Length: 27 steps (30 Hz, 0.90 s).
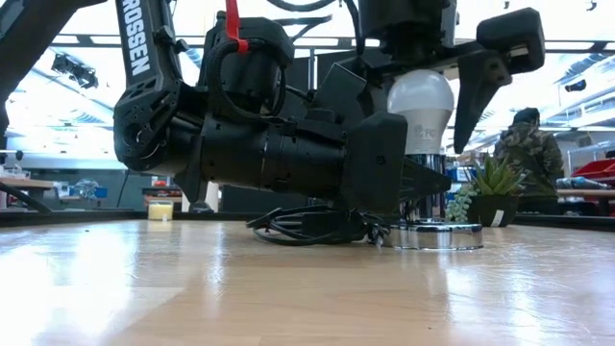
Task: Screw lightbulb
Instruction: Insert the light bulb into the lamp
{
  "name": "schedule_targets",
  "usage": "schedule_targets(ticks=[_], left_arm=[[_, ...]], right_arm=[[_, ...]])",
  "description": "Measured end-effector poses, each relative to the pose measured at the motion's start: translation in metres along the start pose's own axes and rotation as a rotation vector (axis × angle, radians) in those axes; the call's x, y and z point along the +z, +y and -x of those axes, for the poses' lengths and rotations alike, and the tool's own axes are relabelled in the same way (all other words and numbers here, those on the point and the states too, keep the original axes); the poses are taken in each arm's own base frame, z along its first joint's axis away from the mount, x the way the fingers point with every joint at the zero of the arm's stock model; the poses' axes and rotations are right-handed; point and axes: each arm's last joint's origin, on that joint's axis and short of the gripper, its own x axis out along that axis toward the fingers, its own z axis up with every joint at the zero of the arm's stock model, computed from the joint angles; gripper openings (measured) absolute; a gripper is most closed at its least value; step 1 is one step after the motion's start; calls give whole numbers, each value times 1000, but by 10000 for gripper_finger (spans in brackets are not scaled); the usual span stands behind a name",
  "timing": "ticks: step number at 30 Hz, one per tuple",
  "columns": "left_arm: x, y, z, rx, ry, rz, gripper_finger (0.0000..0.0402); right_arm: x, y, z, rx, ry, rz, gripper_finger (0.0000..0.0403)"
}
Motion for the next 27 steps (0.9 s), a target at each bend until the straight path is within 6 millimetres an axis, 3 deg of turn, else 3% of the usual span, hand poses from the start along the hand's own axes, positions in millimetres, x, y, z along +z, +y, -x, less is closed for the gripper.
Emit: schedule_targets(ticks=[11, 17, 23, 27], left_arm=[[0, 0, 0, 0, -1, 1, 184], [0, 0, 0, 0, -1, 1, 184], [0, 0, 0, 0, -1, 2, 184], [0, 0, 0, 0, -1, 8, 184]], right_arm=[[0, -4, -1, -7, -20, -32, 369], [-1, -3, -1, 3, -10, -140, 321], [-2, -2, -1, 15, -2, -378, 257], [-2, -2, -1, 13, 2, -628, 247]])
